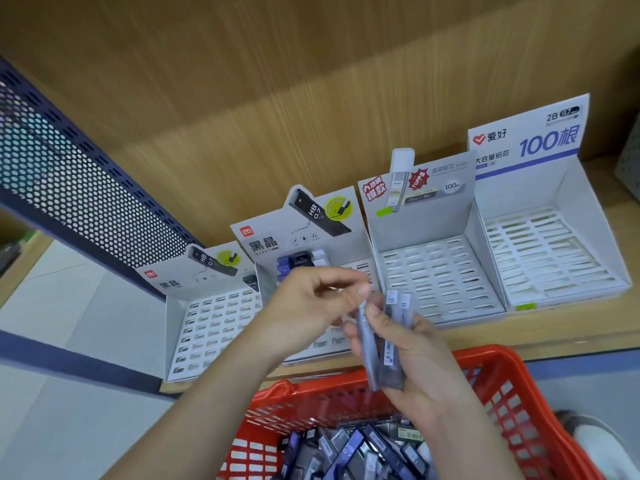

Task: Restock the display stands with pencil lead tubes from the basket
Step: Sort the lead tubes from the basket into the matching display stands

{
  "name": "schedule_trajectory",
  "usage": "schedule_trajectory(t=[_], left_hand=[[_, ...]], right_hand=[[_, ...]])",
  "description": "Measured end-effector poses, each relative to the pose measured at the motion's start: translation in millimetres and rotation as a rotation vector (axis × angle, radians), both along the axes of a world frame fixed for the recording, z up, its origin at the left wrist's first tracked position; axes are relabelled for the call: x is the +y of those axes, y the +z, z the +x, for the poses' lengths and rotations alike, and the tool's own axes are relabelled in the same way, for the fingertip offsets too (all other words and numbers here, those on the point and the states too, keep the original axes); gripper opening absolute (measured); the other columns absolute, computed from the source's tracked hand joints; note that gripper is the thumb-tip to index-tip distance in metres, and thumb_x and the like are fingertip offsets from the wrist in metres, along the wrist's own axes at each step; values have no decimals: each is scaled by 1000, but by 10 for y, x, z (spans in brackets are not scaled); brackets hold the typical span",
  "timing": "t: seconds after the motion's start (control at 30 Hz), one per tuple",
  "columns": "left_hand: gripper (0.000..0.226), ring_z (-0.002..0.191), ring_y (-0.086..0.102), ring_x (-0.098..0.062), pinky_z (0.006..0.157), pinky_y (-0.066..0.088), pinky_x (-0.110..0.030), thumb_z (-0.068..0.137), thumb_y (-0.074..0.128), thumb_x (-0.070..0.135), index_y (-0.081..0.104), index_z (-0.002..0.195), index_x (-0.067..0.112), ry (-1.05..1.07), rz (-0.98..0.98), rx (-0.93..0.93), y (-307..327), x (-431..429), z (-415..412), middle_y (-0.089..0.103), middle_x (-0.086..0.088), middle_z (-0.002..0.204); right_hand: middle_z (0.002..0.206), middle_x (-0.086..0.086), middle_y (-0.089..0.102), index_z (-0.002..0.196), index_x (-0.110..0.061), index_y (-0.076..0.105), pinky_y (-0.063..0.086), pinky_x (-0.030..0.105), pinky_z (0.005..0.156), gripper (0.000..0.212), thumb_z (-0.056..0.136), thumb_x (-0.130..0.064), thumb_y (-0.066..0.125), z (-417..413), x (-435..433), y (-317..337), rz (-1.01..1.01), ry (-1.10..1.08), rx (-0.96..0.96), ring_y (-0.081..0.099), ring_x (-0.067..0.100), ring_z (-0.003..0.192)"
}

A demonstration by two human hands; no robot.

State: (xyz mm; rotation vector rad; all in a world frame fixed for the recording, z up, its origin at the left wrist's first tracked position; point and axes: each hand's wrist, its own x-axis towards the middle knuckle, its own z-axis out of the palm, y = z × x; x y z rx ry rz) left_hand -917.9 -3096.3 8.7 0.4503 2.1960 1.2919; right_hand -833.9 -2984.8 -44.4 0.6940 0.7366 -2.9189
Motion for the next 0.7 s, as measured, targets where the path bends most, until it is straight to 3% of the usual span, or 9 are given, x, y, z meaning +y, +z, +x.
schedule_trajectory(t=[0.07, 0.17, 0.23, 0.37, 0.43, 0.53, 0.63, 0.7], left_hand=[[17, 74, 68, -28, 79, 55, -45, 79, 75, 24, 73, 95, 20, 56, -16, 76, 0, -33, 58, 72, -18, 91], [17, 75, 66, -12, 74, 57, -28, 75, 78, 8, 75, 87, 19, 200, 9, 135, -48, -113, 34, 73, -4, 83], [20, 72, 65, -11, 69, 56, -21, 75, 78, 4, 74, 87, 19, 259, 28, 153, -48, -179, 29, 71, 0, 80], [15, 73, 68, -24, 66, 56, -23, 75, 79, 6, 74, 85, 17, 388, 16, 223, -56, -336, -78, 70, -12, 84], [14, 68, 66, -23, 64, 55, -25, 76, 78, 5, 72, 83, 15, 384, 3, 250, -54, -383, -173, 69, -17, 84], [16, 67, 63, -14, 70, 56, -31, 76, 78, 6, 70, 79, 21, 373, -92, 377, -76, -388, -330, 68, -8, 78], [18, 66, 61, -9, 70, 51, -22, 78, 77, 9, 67, 74, 24, 321, -211, 523, -111, -306, -421, 67, 3, 73], [12, 70, 64, -12, 72, 51, -24, 79, 75, 10, 70, 78, 21, 269, -281, 622, -168, -250, -458, 68, 3, 74]], right_hand=[[84, 18, 74, 94, -4, 70, 59, 31, 58, 14, 82, -9, 65, 1, -21, 32, 110, 43, 9, 73, 27, 68], [90, 18, 75, 101, -7, 66, 61, 35, 57, 14, 93, -17, 61, 13, -4, 80, 209, 136, -24, 74, 32, 72], [91, 12, 77, 103, -13, 66, 60, 31, 54, 15, 95, -24, 60, 21, 42, 86, 361, 241, -43, 74, 30, 71], [72, 9, 70, 99, -14, 65, 36, 20, 38, 15, 95, -28, 61, 41, 67, -31, 652, 294, -52, 49, 14, 42], [63, 7, 62, 94, -10, 64, 31, 20, 36, 14, 95, -24, 63, 33, 47, -111, 662, 215, -74, 40, 12, 38], [60, 3, 57, 91, -8, 62, 30, 20, 36, 16, 96, -23, 62, 12, 35, -208, 655, 107, -141, 39, 12, 38], [65, 2, 56, 95, -14, 64, 33, 21, 40, 4, 96, -13, 60, -10, 40, -264, 621, 46, -167, 41, 12, 42], [63, 2, 56, 100, -19, 67, 36, 24, 44, 19, 92, -4, 57, -24, 38, -276, 574, 15, -173, 43, 13, 46]])
